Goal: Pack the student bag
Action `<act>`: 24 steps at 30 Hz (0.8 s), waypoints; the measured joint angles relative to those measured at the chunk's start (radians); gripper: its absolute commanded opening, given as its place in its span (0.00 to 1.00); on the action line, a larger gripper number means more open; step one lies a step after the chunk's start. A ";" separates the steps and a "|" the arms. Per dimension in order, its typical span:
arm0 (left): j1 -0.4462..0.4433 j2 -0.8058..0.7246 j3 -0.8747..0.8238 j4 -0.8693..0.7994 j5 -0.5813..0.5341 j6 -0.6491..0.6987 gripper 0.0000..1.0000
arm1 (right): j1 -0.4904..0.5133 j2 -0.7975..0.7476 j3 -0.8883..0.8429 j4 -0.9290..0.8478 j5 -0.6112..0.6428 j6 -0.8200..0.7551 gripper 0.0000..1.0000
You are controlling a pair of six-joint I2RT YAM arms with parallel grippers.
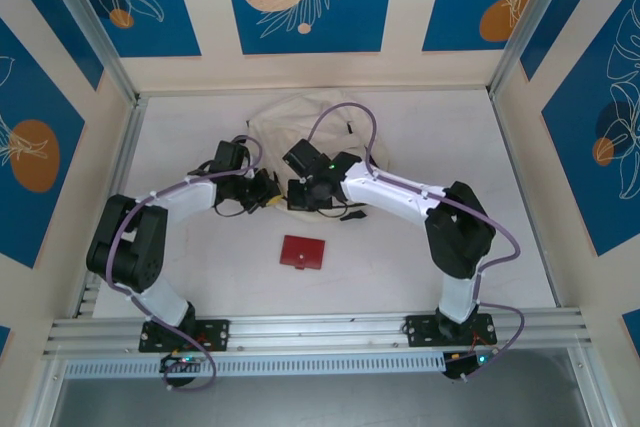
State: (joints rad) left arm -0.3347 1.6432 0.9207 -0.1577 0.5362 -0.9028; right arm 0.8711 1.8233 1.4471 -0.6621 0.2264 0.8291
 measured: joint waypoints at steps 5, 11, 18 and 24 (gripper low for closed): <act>-0.003 0.006 0.010 -0.010 -0.015 -0.003 0.00 | 0.019 -0.068 -0.049 -0.119 0.150 0.089 0.00; -0.003 0.017 0.021 -0.029 -0.024 0.014 0.00 | 0.012 -0.101 -0.077 -0.221 0.265 0.159 0.00; -0.003 0.017 0.023 -0.021 -0.010 0.016 0.00 | -0.047 -0.152 -0.164 -0.053 0.082 0.117 0.32; -0.009 0.017 0.023 0.008 0.023 0.019 0.00 | -0.083 -0.088 -0.051 0.003 -0.004 0.138 0.51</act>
State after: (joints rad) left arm -0.3435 1.6604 0.9436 -0.1493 0.5594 -0.8841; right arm 0.7883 1.7351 1.3964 -0.6586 0.2222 0.9676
